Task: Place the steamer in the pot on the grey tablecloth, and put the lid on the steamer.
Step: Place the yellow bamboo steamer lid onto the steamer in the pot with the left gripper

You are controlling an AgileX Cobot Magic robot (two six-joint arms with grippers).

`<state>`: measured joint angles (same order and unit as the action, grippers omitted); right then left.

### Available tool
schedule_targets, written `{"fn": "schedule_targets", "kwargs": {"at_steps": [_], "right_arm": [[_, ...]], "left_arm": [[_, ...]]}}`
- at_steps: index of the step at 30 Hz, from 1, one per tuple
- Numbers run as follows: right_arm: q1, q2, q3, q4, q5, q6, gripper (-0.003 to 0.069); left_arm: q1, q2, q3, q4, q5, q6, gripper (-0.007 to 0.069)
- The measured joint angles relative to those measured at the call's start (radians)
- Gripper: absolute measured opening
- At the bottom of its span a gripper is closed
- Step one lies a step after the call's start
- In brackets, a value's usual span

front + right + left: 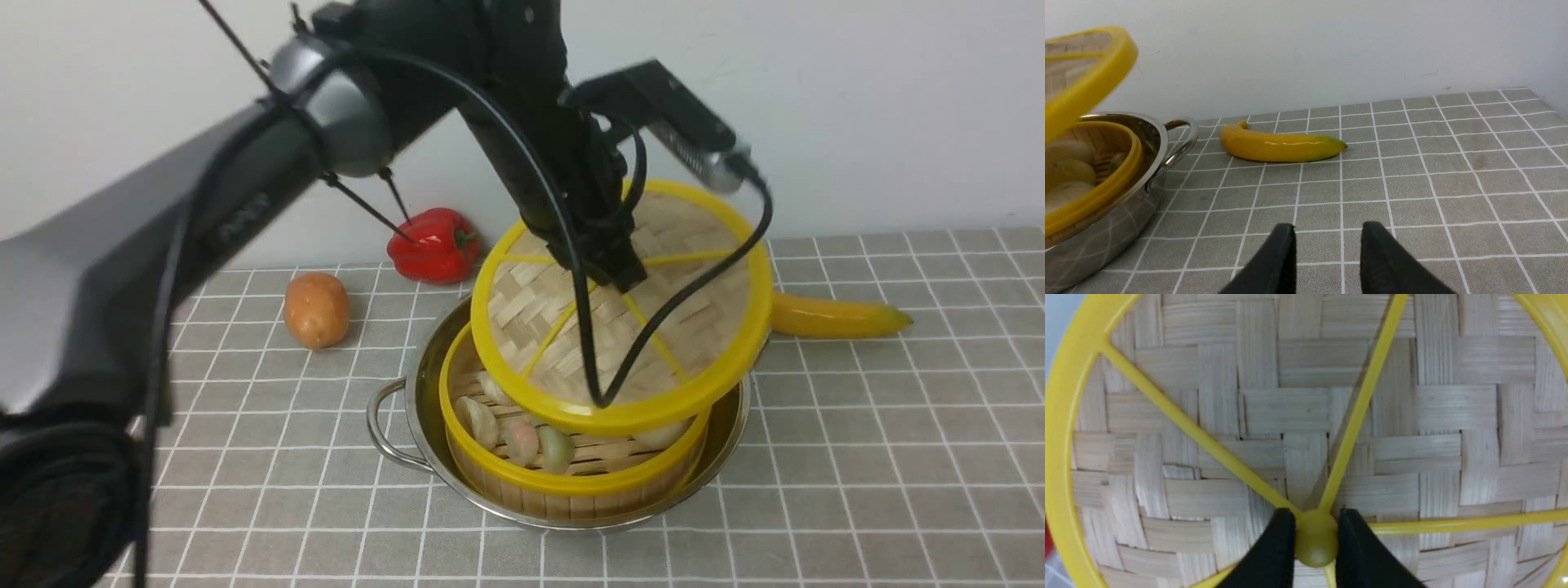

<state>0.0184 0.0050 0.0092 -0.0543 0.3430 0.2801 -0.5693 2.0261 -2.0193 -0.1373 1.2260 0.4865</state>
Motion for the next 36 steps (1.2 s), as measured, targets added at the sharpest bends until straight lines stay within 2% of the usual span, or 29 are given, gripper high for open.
{"fn": "schedule_targets", "kwargs": {"at_steps": [5,8,9,11,14,20,27,36], "right_arm": [[0.000,0.000,0.000,0.000,0.000,0.000,0.0243],[0.000,0.000,0.000,0.000,0.000,0.000,0.0243],[0.000,0.000,0.000,0.000,0.000,0.000,0.0243],[0.000,0.000,0.000,0.000,0.000,0.000,0.0243],[0.000,0.000,0.000,0.000,0.000,0.000,0.0243],[0.000,0.000,0.000,0.000,0.000,0.000,0.0243],[0.000,0.000,0.000,0.000,0.000,0.000,0.0243],[0.000,0.000,0.000,0.000,0.000,0.000,0.0243]], "left_arm": [[-0.003,-0.138,0.094,-0.031,0.001,-0.197,0.0116],[-0.003,-0.247,0.141,-0.046,0.005,-0.371,0.0116],[-0.003,-0.251,0.141,-0.047,0.005,-0.371,0.0116],[-0.003,-0.293,0.148,-0.048,0.005,-0.457,0.0116],[-0.003,-0.298,0.149,-0.057,0.005,-0.495,0.0116],[-0.003,-0.237,0.166,-0.057,0.004,-0.487,0.0116],[0.039,-0.091,0.171,-0.034,0.002,-0.359,0.0116],[0.079,-0.059,0.171,-0.028,0.001,-0.227,0.0116]]}}
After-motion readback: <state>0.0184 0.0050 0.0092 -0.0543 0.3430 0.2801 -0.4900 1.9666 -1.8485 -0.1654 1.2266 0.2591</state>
